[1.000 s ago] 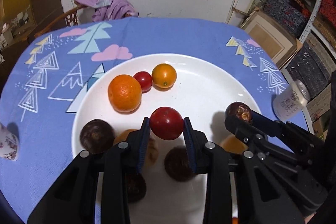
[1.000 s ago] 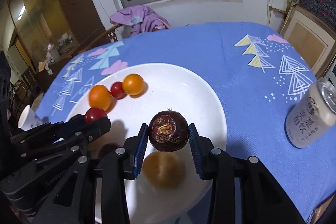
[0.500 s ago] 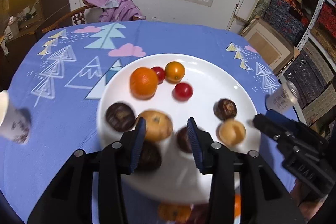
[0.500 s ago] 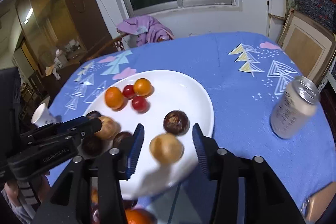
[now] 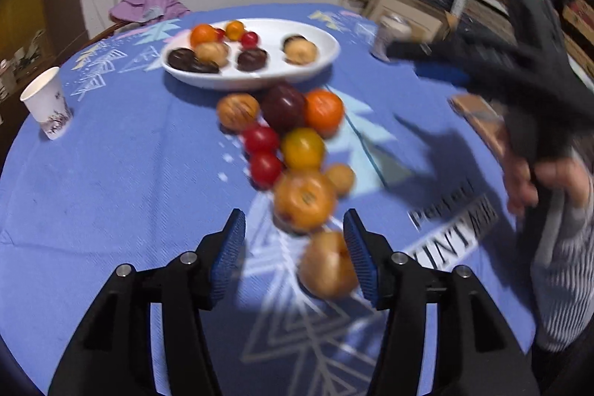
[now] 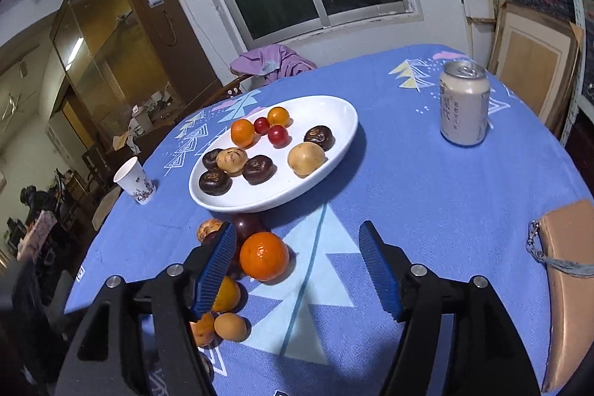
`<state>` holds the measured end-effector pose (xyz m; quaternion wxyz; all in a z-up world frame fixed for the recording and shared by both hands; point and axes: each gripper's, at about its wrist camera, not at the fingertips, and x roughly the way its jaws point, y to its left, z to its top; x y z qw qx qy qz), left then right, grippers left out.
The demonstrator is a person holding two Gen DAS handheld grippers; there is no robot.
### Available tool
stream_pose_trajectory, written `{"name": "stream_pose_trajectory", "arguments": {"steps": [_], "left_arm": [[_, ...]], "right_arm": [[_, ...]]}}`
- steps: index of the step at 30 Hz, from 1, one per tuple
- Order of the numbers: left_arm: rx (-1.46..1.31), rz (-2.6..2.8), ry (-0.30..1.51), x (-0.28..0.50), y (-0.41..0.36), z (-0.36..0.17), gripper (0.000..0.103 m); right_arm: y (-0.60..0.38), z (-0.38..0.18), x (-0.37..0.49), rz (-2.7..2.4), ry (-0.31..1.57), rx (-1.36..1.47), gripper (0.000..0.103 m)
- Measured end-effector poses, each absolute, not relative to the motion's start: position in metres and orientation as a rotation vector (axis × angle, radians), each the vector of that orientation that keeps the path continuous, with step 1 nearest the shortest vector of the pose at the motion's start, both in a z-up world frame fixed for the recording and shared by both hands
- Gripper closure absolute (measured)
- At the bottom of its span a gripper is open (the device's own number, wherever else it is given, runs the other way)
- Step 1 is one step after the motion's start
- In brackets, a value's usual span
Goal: Organize fruits
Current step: 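Grasp a tan round fruit from the pile with the left tool, then grasp the orange tangerine with the right tool while the left tool holds the tan fruit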
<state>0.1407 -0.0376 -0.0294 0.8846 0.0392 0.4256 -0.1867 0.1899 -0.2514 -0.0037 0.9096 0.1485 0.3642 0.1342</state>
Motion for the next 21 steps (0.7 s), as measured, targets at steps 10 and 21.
{"name": "stream_pose_trajectory", "arguments": {"steps": [10,21], "left_arm": [[0.16,-0.423,0.892,0.123,-0.063,-0.039,0.043],[0.078,-0.45,0.944,0.133,-0.053,-0.051,0.059]], "right_arm": [[-0.267,-0.01,0.197,0.279,0.774,0.384,0.032],[-0.263,-0.012,0.198,0.28,0.787,0.367,0.032]]}}
